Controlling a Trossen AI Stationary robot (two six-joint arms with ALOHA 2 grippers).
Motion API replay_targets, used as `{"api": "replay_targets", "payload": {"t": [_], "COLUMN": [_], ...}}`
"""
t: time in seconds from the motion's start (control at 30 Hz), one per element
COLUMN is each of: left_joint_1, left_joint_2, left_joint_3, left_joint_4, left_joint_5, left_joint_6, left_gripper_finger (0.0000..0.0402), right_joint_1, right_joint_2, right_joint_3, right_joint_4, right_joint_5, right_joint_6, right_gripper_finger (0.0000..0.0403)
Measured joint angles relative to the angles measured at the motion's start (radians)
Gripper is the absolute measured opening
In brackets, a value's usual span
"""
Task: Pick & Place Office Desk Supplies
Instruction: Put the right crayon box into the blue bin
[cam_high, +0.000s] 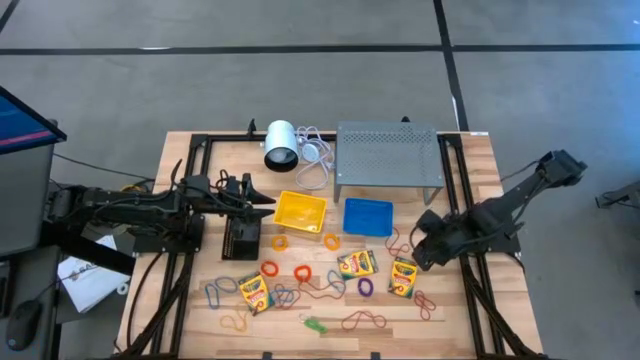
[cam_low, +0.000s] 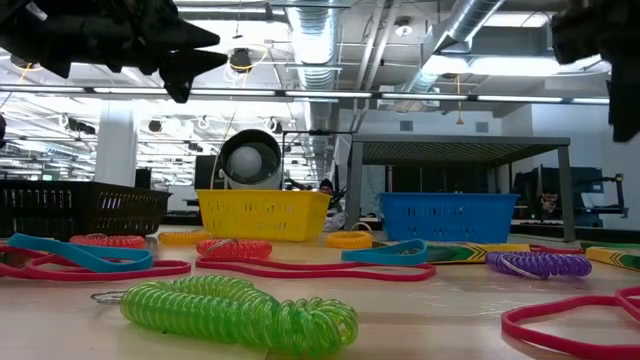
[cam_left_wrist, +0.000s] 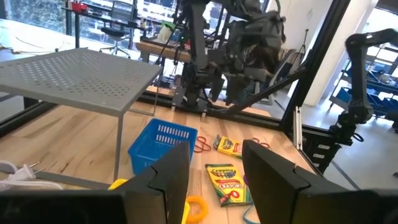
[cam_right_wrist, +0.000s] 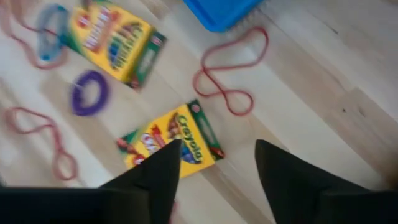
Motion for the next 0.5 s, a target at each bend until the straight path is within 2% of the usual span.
{"api": "replay_targets", "payload": {"t": [0.17,0.5], "left_joint_1": [0.0,0.0], "left_joint_2": [0.0,0.0], "left_joint_3": [0.0,0.0], "left_joint_4": [-0.017,-0.023], "left_joint_5": [0.0,0.0], "left_joint_6": [0.0,0.0], "left_gripper_finger": [0.0144,0.0144], "right_joint_1": [-0.002,-0.001], "right_joint_2": [0.134,0.313], "right_joint_3": [0.0,0.0], "right_joint_4": [0.061,0.137], "right_joint_5": [-0.013,-0.075], "right_joint_6": [-0.044,-0.175], "right_gripper_finger": [0.0219,0.0163]}}
